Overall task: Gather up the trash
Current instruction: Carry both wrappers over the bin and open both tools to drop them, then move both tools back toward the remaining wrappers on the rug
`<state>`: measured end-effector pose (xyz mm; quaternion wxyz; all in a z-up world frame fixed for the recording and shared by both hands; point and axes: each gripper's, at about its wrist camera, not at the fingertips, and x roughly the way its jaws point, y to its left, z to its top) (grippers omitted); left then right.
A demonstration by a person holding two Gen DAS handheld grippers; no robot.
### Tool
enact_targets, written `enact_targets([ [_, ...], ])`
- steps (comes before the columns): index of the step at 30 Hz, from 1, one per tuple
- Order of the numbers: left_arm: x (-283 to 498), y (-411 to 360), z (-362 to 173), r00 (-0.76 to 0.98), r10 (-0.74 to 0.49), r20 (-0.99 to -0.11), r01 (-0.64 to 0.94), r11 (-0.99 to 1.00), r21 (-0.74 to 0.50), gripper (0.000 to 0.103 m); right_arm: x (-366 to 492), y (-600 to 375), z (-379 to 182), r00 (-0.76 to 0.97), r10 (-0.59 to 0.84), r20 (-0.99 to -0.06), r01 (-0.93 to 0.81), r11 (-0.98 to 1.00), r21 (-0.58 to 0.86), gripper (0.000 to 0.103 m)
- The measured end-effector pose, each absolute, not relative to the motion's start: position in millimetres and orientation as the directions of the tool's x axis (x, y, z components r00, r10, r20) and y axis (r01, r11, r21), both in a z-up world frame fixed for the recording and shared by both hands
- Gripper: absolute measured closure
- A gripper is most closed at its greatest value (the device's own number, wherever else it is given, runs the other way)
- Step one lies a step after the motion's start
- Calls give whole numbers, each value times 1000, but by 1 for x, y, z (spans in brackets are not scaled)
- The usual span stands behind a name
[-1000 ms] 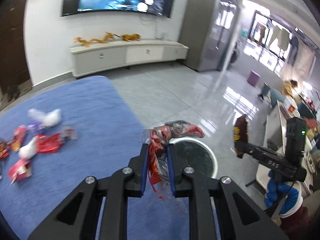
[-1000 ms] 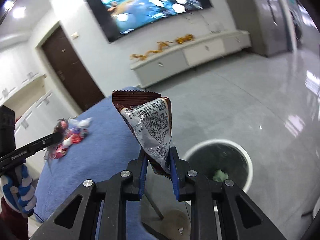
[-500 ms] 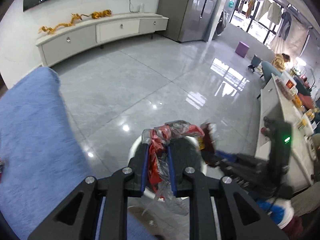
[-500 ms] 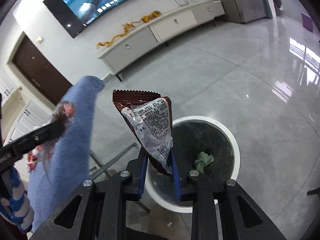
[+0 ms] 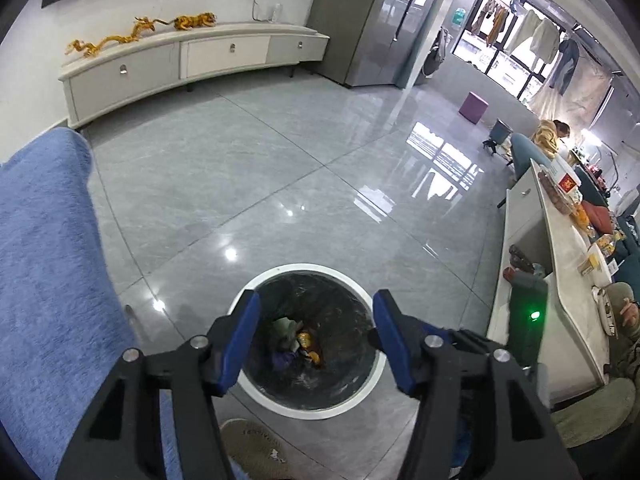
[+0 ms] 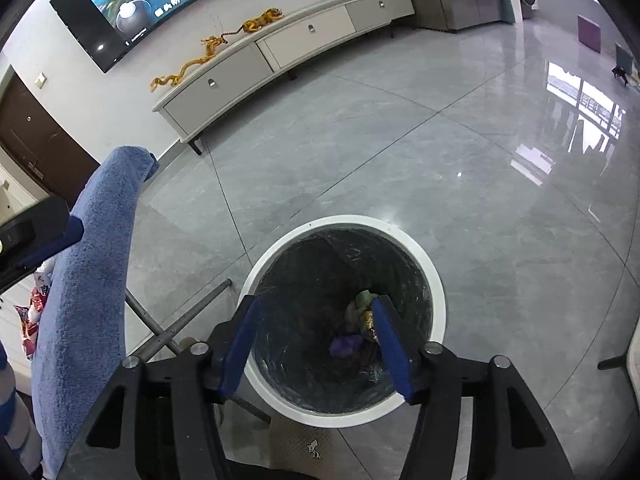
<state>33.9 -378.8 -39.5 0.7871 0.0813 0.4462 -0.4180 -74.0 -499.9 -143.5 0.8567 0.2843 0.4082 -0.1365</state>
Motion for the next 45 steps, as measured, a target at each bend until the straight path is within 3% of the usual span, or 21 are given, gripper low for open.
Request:
enact_targets([
  [4, 26, -357, -28, 311, -573, -758, 713, 668, -214, 46, -78, -487, -122, 649, -37, -760, 455, 819, 349, 38],
  [15, 5, -254, 20, 497, -545, -675, 617, 769, -167, 41, -86, -413, -34, 759, -63, -648, 336, 890, 307, 34],
  [21, -10, -181, 45, 635, -465, -616, 515, 850, -111, 38, -89, -360, 11, 816, -26, -578, 236, 927, 292, 29],
  [24, -14, -141, 54, 688, -423, -589, 447, 887, -114, 30, -87, -334, 24, 828, -9, -561, 192, 944, 268, 27],
  [34, -17, -32, 76, 820, -281, -499, 254, 959, -122, 29, -82, -268, 48, 857, 27, -515, 88, 977, 196, 24],
  [45, -24, 39, 78, 855, -226, -466, 156, 970, -184, 29, -82, -231, 62, 875, 5, -484, 79, 985, 154, 24],
])
